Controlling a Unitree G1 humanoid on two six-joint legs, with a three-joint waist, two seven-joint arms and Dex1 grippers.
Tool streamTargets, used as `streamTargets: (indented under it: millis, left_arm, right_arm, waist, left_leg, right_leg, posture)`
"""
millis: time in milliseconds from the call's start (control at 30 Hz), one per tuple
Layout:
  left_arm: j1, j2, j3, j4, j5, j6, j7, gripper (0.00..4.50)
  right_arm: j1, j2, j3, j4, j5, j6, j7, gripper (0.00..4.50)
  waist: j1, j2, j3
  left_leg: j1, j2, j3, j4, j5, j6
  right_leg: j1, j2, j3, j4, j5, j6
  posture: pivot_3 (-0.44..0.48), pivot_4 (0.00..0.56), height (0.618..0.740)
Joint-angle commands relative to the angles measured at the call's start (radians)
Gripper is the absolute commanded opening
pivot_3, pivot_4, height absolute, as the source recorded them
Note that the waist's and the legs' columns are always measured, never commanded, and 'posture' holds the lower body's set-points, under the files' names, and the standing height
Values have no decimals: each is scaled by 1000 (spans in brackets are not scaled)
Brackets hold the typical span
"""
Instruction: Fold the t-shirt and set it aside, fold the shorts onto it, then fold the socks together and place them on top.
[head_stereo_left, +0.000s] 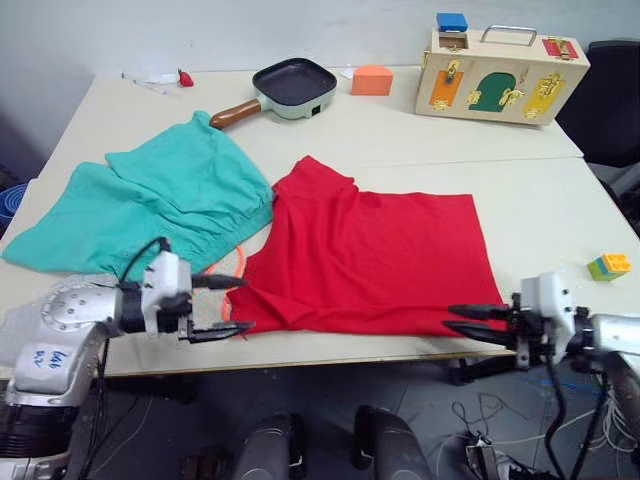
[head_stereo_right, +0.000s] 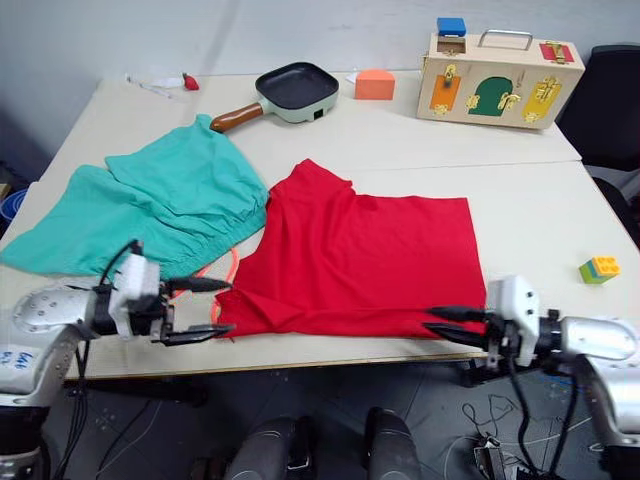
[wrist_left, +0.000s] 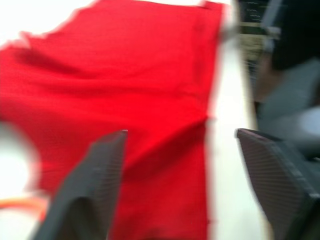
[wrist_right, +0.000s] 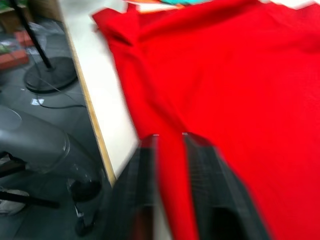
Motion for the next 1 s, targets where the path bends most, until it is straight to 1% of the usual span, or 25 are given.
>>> streamTargets:
  millis: [33, 100, 233, 267, 300, 367, 500, 633, 667, 767, 900, 1000]
  left_arm:
    - [-5, -25, -93, 6, 74, -117, -41, 2189]
    - [-21, -54, -140, 29, 99, -144, -40, 1521]
    - [-71, -101, -202, 70, 138, -158, -24, 202]
    - [-82, -103, -217, 87, 158, -174, -27, 45]
    - [-93, -105, -232, 107, 181, -201, -31, 45]
    - [-124, -136, -241, 157, 211, -238, 4, 45]
    - [-177, -215, -204, 212, 194, -199, 109, 45]
    - [-193, -231, -185, 269, 231, -233, 180, 45]
    - [-197, -241, -173, 279, 228, -236, 204, 45]
    - [-209, -289, -98, 254, 136, -176, 264, 45]
    - [-173, -253, -62, 207, 113, -149, 244, 45]
    - [-107, -192, -43, 121, 58, -103, 177, 45]
  right_arm:
    - [-31, 26, 53, 72, -69, -116, 3, 0]
    - [-53, 46, 84, 127, -112, -173, -10, 0]
    - [-93, 75, 114, 191, -140, -211, -37, 0]
    - [-100, 79, 122, 202, -145, -218, -40, 0]
    - [-106, 83, 130, 211, -150, -225, -43, 0]
    - [-114, 90, 139, 224, -153, -231, -51, 0]
    - [-119, 100, 142, 235, -159, -240, -77, 0]
    - [-117, 100, 129, 258, -186, -270, -128, 0]
    - [-119, 102, 122, 270, -193, -285, -146, 0]
    - [-127, 130, 82, 255, -147, -283, -195, 0]
    - [-135, 139, 92, 163, -102, -240, -200, 0]
    - [-156, 183, 179, 38, -120, -160, -261, 0]
  waist:
    - [-1, -2, -2]
    - [-3, -3, -2]
    - [-4, -3, -2]
    - [-4, -3, -2]
    - [-4, -3, -2]
    - [-4, -2, -3]
    - [-1, -3, -3]
    - [-4, -3, -3]
    - [-4, -3, -3]
    - [-4, -3, -3]
    - [-7, -3, -3]
    - [-13, -3, -3]
  left_leg:
    - [0, 0, 0, 0, 0, 0]
    - [0, 1, 0, -1, 0, 0]
    - [-1, 1, 0, -1, 0, 0]
    - [-1, 1, 0, 0, 0, 0]
    - [-1, 1, 0, 0, 0, 0]
    - [0, 1, 0, 0, 0, 0]
    - [-1, 1, 0, 1, 1, 3]
    - [-1, 1, 0, 2, 2, 4]
    - [-1, 2, 0, 1, 2, 5]
    - [-1, 2, 0, 2, 2, 5]
    - [-1, 2, -1, 1, 3, 6]
    - [-1, 3, 0, 1, 2, 5]
  right_leg:
    - [0, 0, 0, -1, 1, 0]
    - [0, 0, 0, -1, 1, 0]
    - [-1, 1, -1, -1, 0, -1]
    - [-1, 1, -1, 0, 0, -1]
    - [-1, 1, -1, 0, 0, -1]
    - [-1, 1, -1, 0, 0, -1]
    - [-1, 1, -2, 1, 0, -1]
    - [0, 1, -2, 1, 1, -1]
    - [0, 1, -2, 2, 1, -1]
    - [0, 1, -2, 3, 1, -1]
    - [0, 1, -2, 5, 1, -1]
    - [0, 2, -1, 5, 1, -1]
  posture:
    - [0, 150, 740]
    - [0, 150, 740]
    - [0, 150, 740]
    - [0, 150, 740]
    - [0, 150, 740]
    - [0, 150, 740]
    - [0, 150, 740]
    - [0, 150, 740]
    - [0, 150, 740]
    - [0, 150, 740]
    - [0, 150, 740]
    - [0, 150, 740]
